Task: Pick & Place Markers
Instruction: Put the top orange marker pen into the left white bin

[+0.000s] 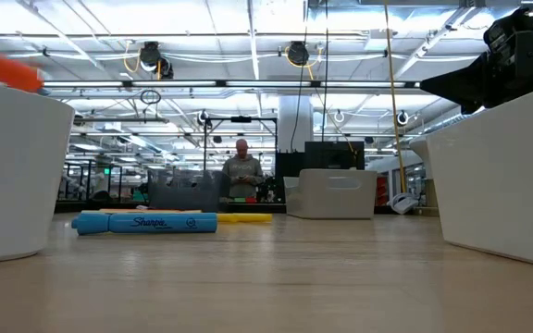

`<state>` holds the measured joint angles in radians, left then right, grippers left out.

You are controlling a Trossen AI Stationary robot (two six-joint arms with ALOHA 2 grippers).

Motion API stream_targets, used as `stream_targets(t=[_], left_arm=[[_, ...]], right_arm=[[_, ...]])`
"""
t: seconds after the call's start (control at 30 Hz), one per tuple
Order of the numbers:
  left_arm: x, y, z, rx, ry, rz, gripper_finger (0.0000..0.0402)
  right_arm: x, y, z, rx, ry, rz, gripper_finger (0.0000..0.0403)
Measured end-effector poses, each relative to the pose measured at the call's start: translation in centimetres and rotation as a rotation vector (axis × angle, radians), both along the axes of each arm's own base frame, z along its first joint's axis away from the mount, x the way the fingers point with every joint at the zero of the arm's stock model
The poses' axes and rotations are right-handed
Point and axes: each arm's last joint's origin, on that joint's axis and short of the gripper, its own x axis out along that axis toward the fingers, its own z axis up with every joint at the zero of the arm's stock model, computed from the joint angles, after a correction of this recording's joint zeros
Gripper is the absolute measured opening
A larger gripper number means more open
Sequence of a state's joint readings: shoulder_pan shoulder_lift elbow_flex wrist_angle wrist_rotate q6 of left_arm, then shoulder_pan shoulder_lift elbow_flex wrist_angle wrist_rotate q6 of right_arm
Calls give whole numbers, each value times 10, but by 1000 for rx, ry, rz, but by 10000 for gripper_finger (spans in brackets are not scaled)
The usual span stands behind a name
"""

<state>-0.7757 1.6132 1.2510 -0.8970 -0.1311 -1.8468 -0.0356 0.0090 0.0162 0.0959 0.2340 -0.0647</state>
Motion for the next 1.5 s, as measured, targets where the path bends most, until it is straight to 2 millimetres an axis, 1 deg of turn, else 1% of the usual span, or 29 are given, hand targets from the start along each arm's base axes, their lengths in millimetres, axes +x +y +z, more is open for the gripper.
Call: stream_targets(t=[0.1,0.23,1.03,1.27,1.5], left_arm=[[1,-8,-9,-32,50,11,75],[2,-11,-15,-57,99,6,82],[3,-10,-15,-83,114,31,88],[-2,-5,-17,-53,180,106,88],[0,-4,-16,-22,134,124,88]], right_arm=[[0,0,0,0,0,0,0],[0,0,0,0,0,0,0],[0,0,0,0,0,0,0],[0,0,0,0,0,0,0],[0,0,0,0,0,0,0]])
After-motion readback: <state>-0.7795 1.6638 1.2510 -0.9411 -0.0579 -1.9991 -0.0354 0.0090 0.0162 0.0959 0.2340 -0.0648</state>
